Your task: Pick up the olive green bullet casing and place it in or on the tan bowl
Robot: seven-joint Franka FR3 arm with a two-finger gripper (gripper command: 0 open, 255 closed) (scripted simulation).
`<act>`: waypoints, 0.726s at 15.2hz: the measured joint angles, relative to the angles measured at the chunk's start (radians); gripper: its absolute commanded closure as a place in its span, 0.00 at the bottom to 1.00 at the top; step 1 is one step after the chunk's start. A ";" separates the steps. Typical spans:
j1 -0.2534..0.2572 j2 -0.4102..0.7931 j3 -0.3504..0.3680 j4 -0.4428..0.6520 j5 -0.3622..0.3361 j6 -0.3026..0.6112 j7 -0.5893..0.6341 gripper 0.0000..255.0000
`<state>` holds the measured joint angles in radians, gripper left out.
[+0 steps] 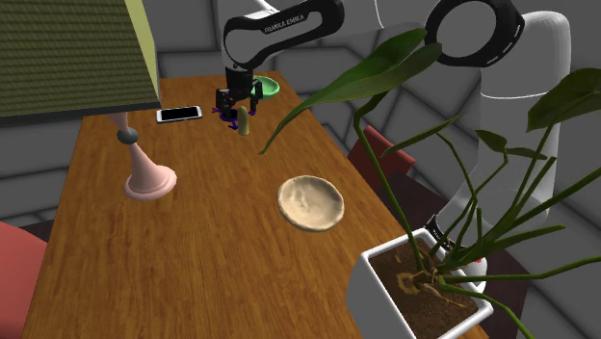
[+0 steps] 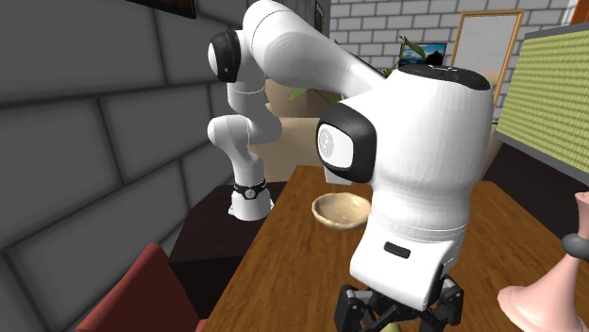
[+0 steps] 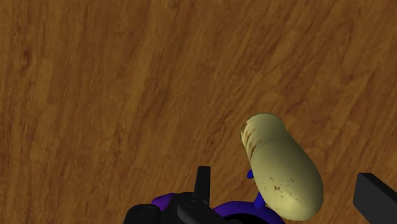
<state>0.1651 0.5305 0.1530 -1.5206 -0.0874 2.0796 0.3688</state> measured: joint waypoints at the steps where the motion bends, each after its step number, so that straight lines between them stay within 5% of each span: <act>1: 0.000 0.000 0.000 0.000 0.000 0.000 0.000 1.00; 11: 0.000 0.000 0.000 0.001 0.000 0.000 0.000 1.00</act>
<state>0.1648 0.5307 0.1527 -1.5200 -0.0876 2.0795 0.3687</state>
